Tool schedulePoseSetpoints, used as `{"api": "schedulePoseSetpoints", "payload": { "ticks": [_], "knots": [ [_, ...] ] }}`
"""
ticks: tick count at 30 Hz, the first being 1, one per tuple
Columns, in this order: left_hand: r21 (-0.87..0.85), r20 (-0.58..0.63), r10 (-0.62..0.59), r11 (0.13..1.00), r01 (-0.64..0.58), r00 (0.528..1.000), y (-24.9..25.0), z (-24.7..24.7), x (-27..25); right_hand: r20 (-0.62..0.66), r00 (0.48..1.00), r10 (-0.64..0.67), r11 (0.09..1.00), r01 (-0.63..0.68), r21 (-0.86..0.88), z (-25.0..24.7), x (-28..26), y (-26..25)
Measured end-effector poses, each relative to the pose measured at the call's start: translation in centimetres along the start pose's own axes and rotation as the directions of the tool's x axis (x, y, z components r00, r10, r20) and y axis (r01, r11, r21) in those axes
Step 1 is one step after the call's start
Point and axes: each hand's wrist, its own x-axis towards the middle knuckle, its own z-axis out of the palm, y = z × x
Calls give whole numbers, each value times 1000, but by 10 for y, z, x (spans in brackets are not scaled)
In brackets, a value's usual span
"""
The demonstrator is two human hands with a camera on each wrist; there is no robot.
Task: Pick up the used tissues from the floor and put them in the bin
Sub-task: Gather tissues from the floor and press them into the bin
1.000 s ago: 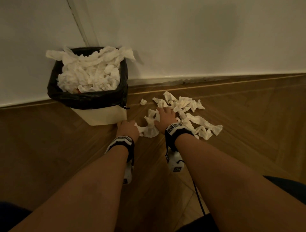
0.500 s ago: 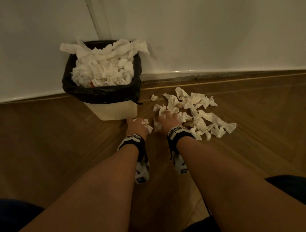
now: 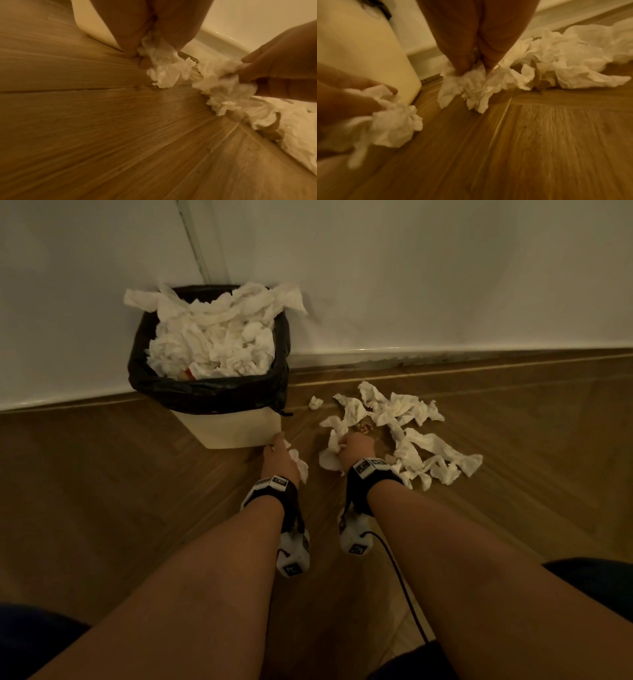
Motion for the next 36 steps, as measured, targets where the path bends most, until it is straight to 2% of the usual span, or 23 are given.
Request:
{"api": "schedulePoseSetpoints", "payload": {
  "ticks": [3, 7, 9, 11, 12, 14, 16, 17, 18, 19, 20, 21, 22, 23, 24, 26, 28, 29, 30, 31, 32, 33, 36],
  "knots": [
    [-30, 26, -1, 1000, 2, 1000, 0, -1, -1, -38, 994, 107, 937, -88, 339, 0, -1, 3],
    [-54, 46, 6, 999, -4, 999, 0, 1, -1, 42, 991, 126, 655, -115, 746, -2, -5, 5],
    [-56, 54, 23, 998, -20, 998, -1, 0, -4, 57, 991, 123, 595, -120, 795, -9, -8, 6],
    [2, 39, 37, 999, -37, 999, -1, -2, -5, 98, 982, 163, 592, -177, 786, -13, -9, 10],
    [4, 20, 37, 999, -37, 999, 0, -3, -7, 135, 967, 214, 526, -231, 818, -18, -11, 12],
    [-14, 1, 42, 999, -42, 999, 2, -5, -9, 147, 966, 214, 552, -243, 797, -21, -10, 17],
    [-160, -25, 17, 987, -21, 1000, 8, -7, -14, 152, 976, 157, 460, -209, 863, -28, -21, 20],
    [-191, -18, -23, 981, 19, 1000, 9, -6, -16, 197, 965, 175, 384, -251, 889, -30, -24, 22],
    [-171, 2, -2, 985, 3, 1000, 11, -9, -17, 193, 959, 209, 404, -264, 876, -33, -27, 25],
    [-193, 48, -17, 981, 26, 999, 16, -13, -20, 215, 949, 230, 462, -301, 834, -40, -32, 25],
    [-102, 70, 4, 995, 3, 998, 17, -17, -23, 213, 950, 229, 554, -307, 774, -45, -37, 26],
    [15, 83, 33, 999, -35, 996, 21, -21, -27, 185, 962, 200, 685, -272, 676, -52, -41, 26],
    [105, 116, 48, 993, -61, 992, 26, -25, -31, 150, 980, 131, 863, -187, 469, -61, -50, 24],
    [152, 154, 58, 985, -82, 986, 31, -30, -36, 103, 992, 68, 953, -95, 288, -68, -54, 20],
    [159, 186, 62, 983, -93, 981, 37, -36, -42, 27, 999, -29, 993, 26, 117, -74, -61, 17],
    [123, 203, 80, 987, -106, 976, 49, -47, -54, -10, 998, -63, 994, 64, 86, -90, -74, 10],
    [156, 199, 137, 973, -170, 970, 63, -59, -65, -18, 995, -97, 978, 99, 185, -103, -90, 5],
    [183, 178, 170, 962, -202, 969, 71, -66, -73, 3, 995, -104, 913, 94, 398, -107, -95, 2],
    [197, 156, 201, 953, -230, 967, 79, -73, -80, 51, 992, -112, 771, 55, 635, -111, -104, -1],
    [204, 137, 229, 946, -253, 964, 86, -79, -86, 94, 988, -122, 577, -7, 817, -114, -112, -7],
    [202, 121, 258, 939, -279, 958, 94, -86, -92, 106, 985, -137, 432, -37, 901, -119, -119, -13],
    [192, 111, 284, 934, -302, 952, 101, -94, -100, 91, 986, -139, 366, -34, 930, -122, -125, -20],
    [151, 77, 387, 907, -394, 919, 127, -116, -122, -23, 992, -126, 382, 70, 922, -143, -153, -41]
  ]
}}
